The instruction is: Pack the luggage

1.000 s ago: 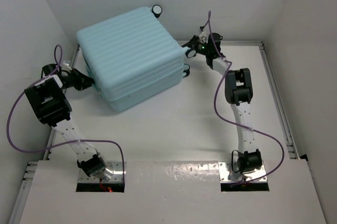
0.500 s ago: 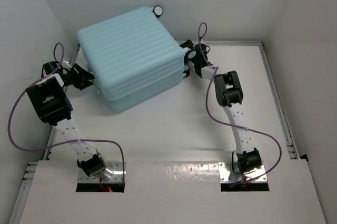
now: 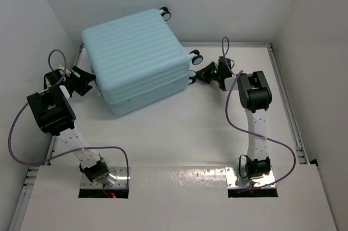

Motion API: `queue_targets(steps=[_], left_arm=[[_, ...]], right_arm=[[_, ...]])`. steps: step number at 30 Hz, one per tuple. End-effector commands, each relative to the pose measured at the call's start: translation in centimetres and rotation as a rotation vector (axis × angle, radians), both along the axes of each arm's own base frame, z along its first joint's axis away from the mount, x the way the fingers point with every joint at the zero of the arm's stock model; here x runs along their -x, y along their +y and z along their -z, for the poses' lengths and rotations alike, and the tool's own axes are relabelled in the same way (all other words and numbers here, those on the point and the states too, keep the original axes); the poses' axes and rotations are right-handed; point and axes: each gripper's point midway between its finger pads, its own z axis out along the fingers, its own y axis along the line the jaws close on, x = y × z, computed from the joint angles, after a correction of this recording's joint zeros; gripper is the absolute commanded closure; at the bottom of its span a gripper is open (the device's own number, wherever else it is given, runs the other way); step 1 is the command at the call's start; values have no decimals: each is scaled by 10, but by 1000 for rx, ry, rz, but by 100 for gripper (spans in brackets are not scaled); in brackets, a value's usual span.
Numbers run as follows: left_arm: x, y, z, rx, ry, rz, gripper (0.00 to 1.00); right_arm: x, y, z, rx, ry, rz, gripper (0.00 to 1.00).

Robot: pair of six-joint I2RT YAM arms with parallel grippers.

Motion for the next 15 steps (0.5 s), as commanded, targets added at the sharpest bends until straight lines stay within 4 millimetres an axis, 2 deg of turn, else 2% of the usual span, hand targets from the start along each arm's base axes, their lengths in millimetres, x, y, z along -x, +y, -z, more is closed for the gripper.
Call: queue_targets(steps=[1, 2, 3, 4, 5, 6, 7, 8, 9, 10, 11, 12, 13, 14, 15], left_arm=[[-2, -18, -67, 73, -170, 40, 23], [10, -3, -87, 64, -204, 17, 23], [18, 6, -93, 67, -197, -11, 23], [28, 11, -100, 71, -202, -24, 23], [46, 28, -115, 42, -223, -76, 23], [57, 34, -120, 34, -220, -98, 23], [73, 35, -116, 57, -178, -125, 23], [89, 47, -114, 26, -155, -174, 23], [105, 42, -122, 0, -149, -193, 23], [120, 34, -115, 9, -103, -191, 24], [132, 30, -107, 8, -63, -212, 26], [144, 27, -105, 7, -36, -231, 26], [162, 13, -107, 20, 3, -244, 28], [174, 7, -103, 10, 33, -247, 30], [188, 4, -92, 4, 88, -277, 33]], right_arm=[[111, 74, -17, -156, 129, -333, 99], [119, 76, -22, -170, 127, -348, 99], [137, 82, -42, -205, 125, -402, 100], [153, 83, -37, -210, 163, -416, 100], [159, 85, -50, -219, 128, -441, 100], [182, 84, -40, -226, 183, -454, 100], [194, 88, -54, -248, 168, -503, 100], [199, 89, -72, -257, 114, -528, 100], [218, 93, -76, -265, 101, -581, 100], [232, 92, -101, -268, 31, -625, 100], [243, 95, -108, -256, -23, -678, 100], [262, 95, -103, -245, -15, -709, 100], [270, 92, -132, -214, -129, -747, 100], [277, 90, -128, -162, -187, -769, 100], [292, 88, -120, -134, -117, -790, 100]])
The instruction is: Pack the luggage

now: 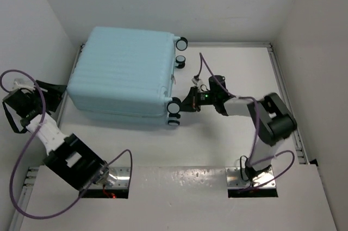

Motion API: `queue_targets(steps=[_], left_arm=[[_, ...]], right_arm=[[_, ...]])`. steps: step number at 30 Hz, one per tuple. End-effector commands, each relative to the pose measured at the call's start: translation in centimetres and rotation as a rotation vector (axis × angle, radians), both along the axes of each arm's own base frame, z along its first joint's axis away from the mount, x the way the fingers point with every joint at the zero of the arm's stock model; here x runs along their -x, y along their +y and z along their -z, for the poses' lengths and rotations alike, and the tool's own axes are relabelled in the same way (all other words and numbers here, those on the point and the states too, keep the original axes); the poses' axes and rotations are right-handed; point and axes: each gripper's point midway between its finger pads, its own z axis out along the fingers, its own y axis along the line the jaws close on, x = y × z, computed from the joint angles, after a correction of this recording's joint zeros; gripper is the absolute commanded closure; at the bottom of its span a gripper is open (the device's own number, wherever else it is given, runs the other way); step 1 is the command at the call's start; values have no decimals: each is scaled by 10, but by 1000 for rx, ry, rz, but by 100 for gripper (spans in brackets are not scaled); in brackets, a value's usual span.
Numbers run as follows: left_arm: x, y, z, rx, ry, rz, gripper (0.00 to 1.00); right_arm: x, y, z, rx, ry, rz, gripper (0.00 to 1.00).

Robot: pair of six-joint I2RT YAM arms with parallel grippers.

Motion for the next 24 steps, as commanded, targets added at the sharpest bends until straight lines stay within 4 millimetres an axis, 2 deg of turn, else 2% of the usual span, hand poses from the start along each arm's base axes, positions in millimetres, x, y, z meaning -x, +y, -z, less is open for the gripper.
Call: queue_targets(steps=[1, 2, 3, 4, 5, 6, 7, 8, 9, 10, 11, 12, 13, 14, 15, 16, 17, 18, 19, 20, 21, 22, 23, 24], left_arm=[[65, -56, 46, 134, 250, 20, 35], [73, -62, 46, 132, 279, 10, 37], [87, -61, 56, 131, 336, -34, 40], [96, -68, 59, 153, 377, -48, 41], [100, -69, 60, 141, 389, -51, 43], [105, -65, 62, 126, 414, -80, 47], [107, -69, 68, 151, 426, -84, 49], [107, -68, 74, 151, 426, -85, 50], [102, -73, 76, 186, 397, -73, 51], [96, -74, 95, 214, 377, -55, 56], [90, -76, 103, 231, 364, -40, 57], [77, -77, 108, 278, 327, -48, 59], [60, -94, 110, 294, 278, 46, 59], [40, -86, 117, 273, 267, 63, 59], [19, -97, 114, 262, 247, 126, 57], [-6, -89, 97, 204, 193, 160, 54], [-25, -84, 90, 173, 177, 174, 52], [-48, -77, 96, 169, 162, 189, 51], [-66, -74, 87, 155, 125, 225, 51], [-98, -62, 55, 91, 61, 241, 49], [-116, -55, 46, 55, 28, 255, 48], [-131, -54, 59, 71, 43, 288, 46], [-158, -50, 30, 12, -15, 302, 42], [-176, -49, 31, -11, -44, 319, 39]], right_arm=[[32, -8, -58, -24, -375, -194, 100], [36, -11, -59, -7, -391, -198, 100], [37, -21, -66, 18, -403, -179, 100], [36, -28, -58, 75, -472, -166, 100], [31, -37, -68, 91, -519, -136, 100], [35, -51, -70, 129, -503, -108, 100], [27, -64, -66, 180, -538, -70, 99], [28, -73, -77, 204, -603, -47, 96], [23, -87, -73, 243, -615, -5, 94], [19, -99, -68, 284, -611, 32, 90], [19, -106, -77, 301, -659, 58, 81], [16, -114, -76, 314, -664, 78, 78], [15, -120, -75, 325, -675, 89, 76], [14, -123, -75, 345, -720, 82, 73], [11, -129, -74, 359, -720, 97, 69], [9, -132, -73, 364, -719, 103, 68], [7, -135, -73, 368, -722, 105, 68], [4, -137, -74, 366, -724, 101, 66], [5, -138, -75, 365, -726, 95, 66], [2, -139, -77, 368, -735, 97, 65], [2, -139, -78, 363, -740, 92, 65], [3, -138, -78, 361, -746, 84, 64], [3, -137, -78, 361, -754, 82, 64], [2, -136, -79, 362, -761, 79, 62]])
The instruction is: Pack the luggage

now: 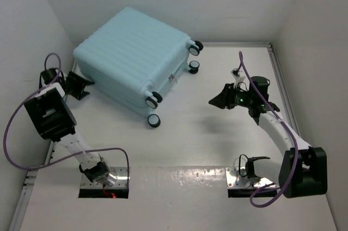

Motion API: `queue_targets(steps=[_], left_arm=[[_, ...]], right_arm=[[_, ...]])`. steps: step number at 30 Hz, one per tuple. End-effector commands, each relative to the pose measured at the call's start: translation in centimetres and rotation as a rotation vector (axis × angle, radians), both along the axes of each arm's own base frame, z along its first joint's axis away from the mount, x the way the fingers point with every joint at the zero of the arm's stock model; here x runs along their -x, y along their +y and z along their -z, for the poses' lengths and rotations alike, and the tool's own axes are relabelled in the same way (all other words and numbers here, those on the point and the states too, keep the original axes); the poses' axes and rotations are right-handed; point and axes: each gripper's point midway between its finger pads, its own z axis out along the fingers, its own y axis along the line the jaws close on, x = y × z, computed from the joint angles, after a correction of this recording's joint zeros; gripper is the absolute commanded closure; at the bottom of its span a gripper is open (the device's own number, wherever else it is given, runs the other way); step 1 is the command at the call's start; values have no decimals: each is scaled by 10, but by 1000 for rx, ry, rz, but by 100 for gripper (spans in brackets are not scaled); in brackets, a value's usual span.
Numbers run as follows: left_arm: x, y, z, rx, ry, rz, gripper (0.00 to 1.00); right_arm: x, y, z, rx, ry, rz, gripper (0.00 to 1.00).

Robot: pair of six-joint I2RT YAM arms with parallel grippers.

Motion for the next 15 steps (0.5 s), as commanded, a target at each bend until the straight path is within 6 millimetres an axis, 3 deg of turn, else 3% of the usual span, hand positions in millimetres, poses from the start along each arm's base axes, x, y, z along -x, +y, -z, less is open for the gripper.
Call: queue_targets(steps=[1, 2, 5, 7, 8, 9, 11, 12, 13, 15], left_arm=[[-116, 0, -113, -174, -492, 154, 38], [-135, -11, -133, -201, -539, 182, 34], [-155, -33, -143, -278, -559, 238, 33], [-149, -31, -149, -293, -551, 216, 33], [-142, -31, -149, -300, -537, 199, 33], [-123, -31, -151, -325, -519, 160, 33], [-94, -27, -151, -351, -497, 126, 34], [-75, -26, -135, -364, -450, 110, 34], [-53, -27, -153, -401, -459, 103, 34], [-29, -30, -156, -446, -444, 111, 34]], right_arm=[[-7, 4, -12, 23, -88, -43, 62], [-8, 4, -11, 28, -86, -41, 60], [-14, 9, -13, 31, -103, -44, 59], [-24, 10, -13, 62, -136, -15, 59], [-35, 7, -17, 87, -181, 28, 59], [-37, 17, -20, 89, -228, 20, 61], [-53, 14, -11, 147, -298, 93, 62], [-50, 30, -10, 154, -327, 60, 64], [-66, 30, -16, 161, -405, 112, 64], [-72, 50, 3, 154, -391, 77, 65]])
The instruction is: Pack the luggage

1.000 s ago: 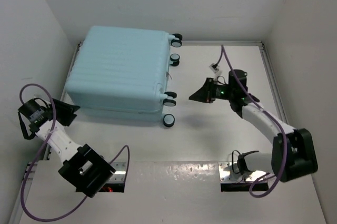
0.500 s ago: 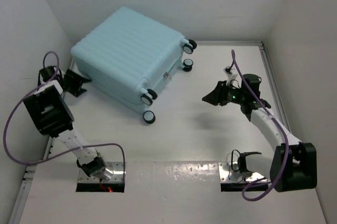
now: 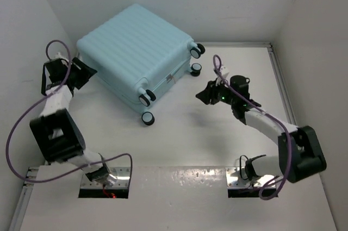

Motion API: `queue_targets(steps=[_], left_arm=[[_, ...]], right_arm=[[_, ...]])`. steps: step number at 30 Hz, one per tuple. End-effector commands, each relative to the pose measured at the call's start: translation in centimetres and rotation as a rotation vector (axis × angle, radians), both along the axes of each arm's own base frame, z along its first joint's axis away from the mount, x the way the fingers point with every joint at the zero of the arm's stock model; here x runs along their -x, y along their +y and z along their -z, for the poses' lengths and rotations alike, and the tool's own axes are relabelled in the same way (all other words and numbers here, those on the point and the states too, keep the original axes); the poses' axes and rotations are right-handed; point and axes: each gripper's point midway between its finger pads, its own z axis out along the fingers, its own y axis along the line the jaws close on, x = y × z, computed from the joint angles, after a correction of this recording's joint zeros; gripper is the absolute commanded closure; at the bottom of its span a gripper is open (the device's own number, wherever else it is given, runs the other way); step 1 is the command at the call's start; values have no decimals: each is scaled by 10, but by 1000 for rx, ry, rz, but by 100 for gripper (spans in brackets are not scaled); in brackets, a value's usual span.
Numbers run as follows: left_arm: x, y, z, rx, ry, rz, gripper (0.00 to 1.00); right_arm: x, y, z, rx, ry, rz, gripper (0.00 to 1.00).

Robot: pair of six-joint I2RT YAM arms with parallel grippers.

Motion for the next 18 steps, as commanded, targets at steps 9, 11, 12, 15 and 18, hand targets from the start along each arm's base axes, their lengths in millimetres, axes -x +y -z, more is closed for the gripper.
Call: queue_targets(steps=[9, 11, 12, 15, 18], left_arm=[[95, -98, -79, -103, -136, 376, 28], [106, -115, -78, -91, -140, 460, 28], [110, -124, -80, -83, -153, 489, 29], [121, -138, -78, -68, -161, 531, 29], [123, -137, -75, -81, -148, 533, 29]], right_arm=[[-98, 100, -23, -209, -218, -189, 51], [-109, 106, -20, -246, -188, -237, 50], [-110, 109, -21, -256, -187, -254, 50], [-115, 118, -15, -294, -146, -317, 50], [-115, 122, -11, -320, -111, -362, 50]])
